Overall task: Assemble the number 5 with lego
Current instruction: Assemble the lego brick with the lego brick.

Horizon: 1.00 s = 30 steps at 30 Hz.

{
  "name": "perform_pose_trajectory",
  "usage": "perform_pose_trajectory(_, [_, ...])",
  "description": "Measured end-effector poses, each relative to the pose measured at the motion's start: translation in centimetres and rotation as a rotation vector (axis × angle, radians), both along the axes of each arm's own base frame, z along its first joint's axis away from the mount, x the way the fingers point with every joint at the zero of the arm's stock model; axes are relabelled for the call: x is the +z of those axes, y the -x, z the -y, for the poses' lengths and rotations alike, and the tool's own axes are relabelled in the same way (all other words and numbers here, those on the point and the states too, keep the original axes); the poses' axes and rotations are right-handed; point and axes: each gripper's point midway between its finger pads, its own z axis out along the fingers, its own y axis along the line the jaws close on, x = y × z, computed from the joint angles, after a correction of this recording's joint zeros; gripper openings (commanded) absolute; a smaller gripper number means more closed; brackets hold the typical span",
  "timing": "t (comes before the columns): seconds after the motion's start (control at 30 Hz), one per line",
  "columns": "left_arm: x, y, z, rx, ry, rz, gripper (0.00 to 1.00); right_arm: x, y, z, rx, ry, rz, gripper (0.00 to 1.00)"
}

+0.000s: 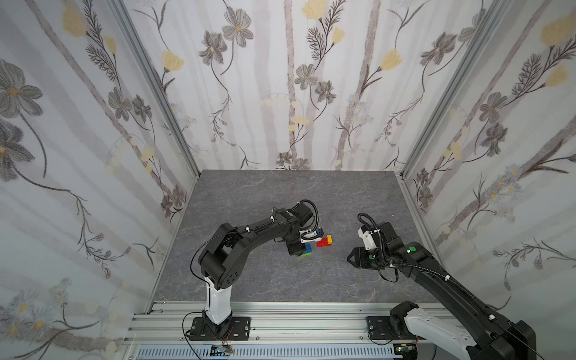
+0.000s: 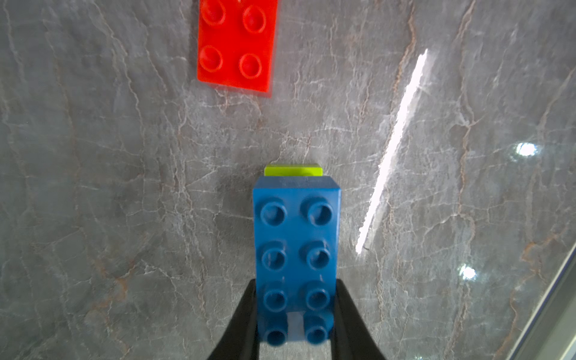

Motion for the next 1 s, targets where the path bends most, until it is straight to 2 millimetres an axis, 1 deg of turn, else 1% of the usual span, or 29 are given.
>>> perform_pose_trajectory(0.1, [0.0,0.0,0.0,0.005,0.001,-0.001,0.0,-0.1,0.0,0.0,0.0,0.002,-0.004,0.52])
perform_pose_trajectory(0.13, [0.1,-0.1,0.0,0.017,0.002,-0.003,0.07,-0.1,0.0,0.0,0.0,0.002,-0.004,0.52])
perform_pose_trajectory(0.2, [0.1,-0.1,0.0,0.02,0.004,-0.002,0.16,-0.1,0.0,0.0,0.0,0.002,-0.005,0.53])
perform_pose_trajectory(0.23, [0.2,-0.2,0.1,0.024,0.006,0.001,0.23,-0.1,0.0,0.0,0.0,0.002,-0.005,0.52])
perform_pose_trajectory(0.3, [0.5,-0.3,0.2,0.028,0.01,0.005,0.34,-0.1,0.0,0.0,0.0,0.002,-0.005,0.52])
perform_pose_trajectory(0.33, [0.5,-0.3,0.2,0.028,0.01,0.006,0.6,-0.1,0.0,0.0,0.0,0.002,-0.005,0.52])
perform_pose_trajectory(0.37, [0.5,-0.4,0.2,0.031,0.009,0.01,0.99,-0.1,0.0,0.0,0.0,0.002,-0.005,0.52])
perform_pose_trajectory(0.47, [-0.3,-1.2,-0.5,0.061,-0.033,0.036,1.0,-0.1,0.0,0.0,0.0,0.002,-0.005,0.52])
perform_pose_trajectory(0.53, [-0.2,-1.5,-0.6,0.07,-0.043,0.049,1.0,-0.1,0.0,0.0,0.0,0.002,-0.005,0.52])
perform_pose_trajectory(0.63, [0.2,-1.7,-0.4,0.084,-0.032,0.062,1.0,-0.1,0.0,0.0,0.0,0.002,-0.005,0.52])
perform_pose_trajectory(0.8, [2.0,-2.3,-0.4,0.103,-0.011,0.112,1.0,-0.2,0.0,0.0,0.0,0.004,-0.008,0.53])
perform_pose_trajectory(0.87, [3.0,-2.4,-0.5,0.125,0.004,0.133,1.0,-0.2,-0.1,0.0,0.001,0.006,-0.011,0.57])
perform_pose_trajectory(1.0, [4.5,-2.0,-1.1,0.158,0.034,0.16,1.0,0.3,-0.6,-0.3,0.01,0.006,-0.001,0.62])
